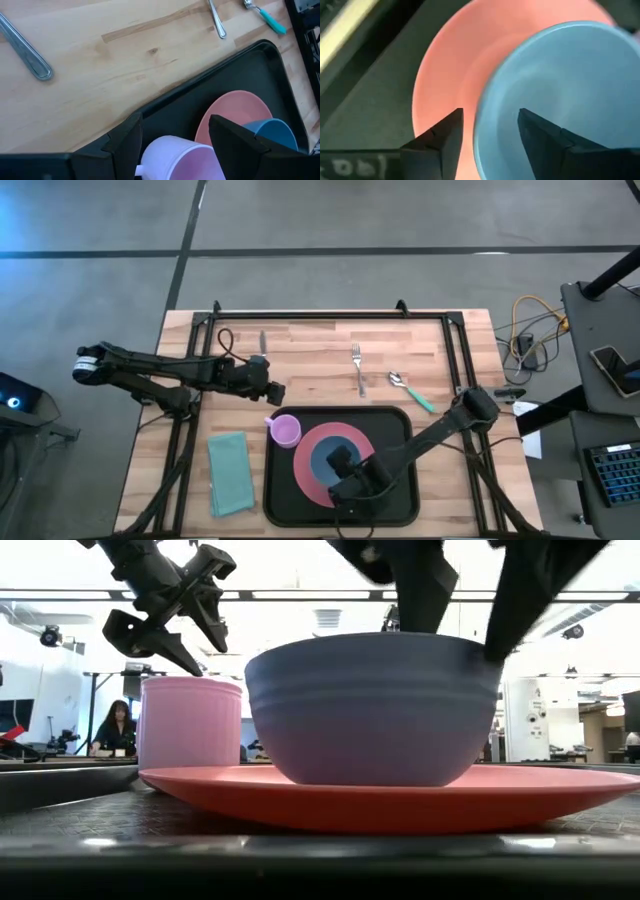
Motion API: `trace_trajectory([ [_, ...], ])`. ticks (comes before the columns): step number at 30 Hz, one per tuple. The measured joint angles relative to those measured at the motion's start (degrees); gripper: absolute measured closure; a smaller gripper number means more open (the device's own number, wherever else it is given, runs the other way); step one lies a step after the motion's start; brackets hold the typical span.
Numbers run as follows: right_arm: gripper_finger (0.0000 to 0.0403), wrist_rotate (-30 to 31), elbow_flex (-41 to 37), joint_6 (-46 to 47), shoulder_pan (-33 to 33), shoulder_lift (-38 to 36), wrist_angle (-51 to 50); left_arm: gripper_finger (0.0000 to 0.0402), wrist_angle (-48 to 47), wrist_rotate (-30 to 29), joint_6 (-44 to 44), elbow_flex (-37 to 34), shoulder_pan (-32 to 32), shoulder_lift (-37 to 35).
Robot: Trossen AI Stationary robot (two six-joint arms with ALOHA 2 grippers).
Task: Set up tray
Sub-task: Put the blue napkin to the right of the pink plate on the black tray
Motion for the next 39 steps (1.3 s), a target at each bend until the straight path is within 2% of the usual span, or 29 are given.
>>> trace_trajectory([
  [4,0.0207,0.37,0.00,3.40,0.00,-5.70,-1.52,0.0193,-0.01,0.00,0.01,0.00,0.00,0.00],
  [10,0.0204,5.52,-3.68,15.19,-1.82,-16.76,-5.26,0.0193,-0.03,0.01,0.01,0.00,-0.28,0.00],
  [14,0.0204,6.05,-12.06,25.01,-6.86,-25.34,-5.76,0.0193,-0.39,-0.41,-1.53,0.00,-0.31,0.00],
  [19,0.0204,6.12,-23.98,35.20,-12.97,-35.89,-5.30,0.0193,-3.07,-9.12,-7.49,-0.11,1.30,0.19],
  [22,0.0204,7.36,-29.55,39.11,-14.90,-40.89,-4.31,0.0193,-5.95,-12.02,-7.93,-0.35,4.15,1.55],
  [28,0.0204,11.65,-36.71,43.74,-16.52,-47.89,0.84,0.0193,-8.65,-10.86,-5.66,-0.39,14.29,8.32],
  [34,0.0204,12.67,-40.88,47.54,-16.92,-50.50,2.80,0.0193,-7.04,-7.91,-0.08,-0.01,24.33,16.98],
  [39,0.0204,13.43,-43.38,48.48,-16.93,-50.60,3.28,0.0193,-3.99,-4.95,5.58,1.21,27.62,21.48],
])
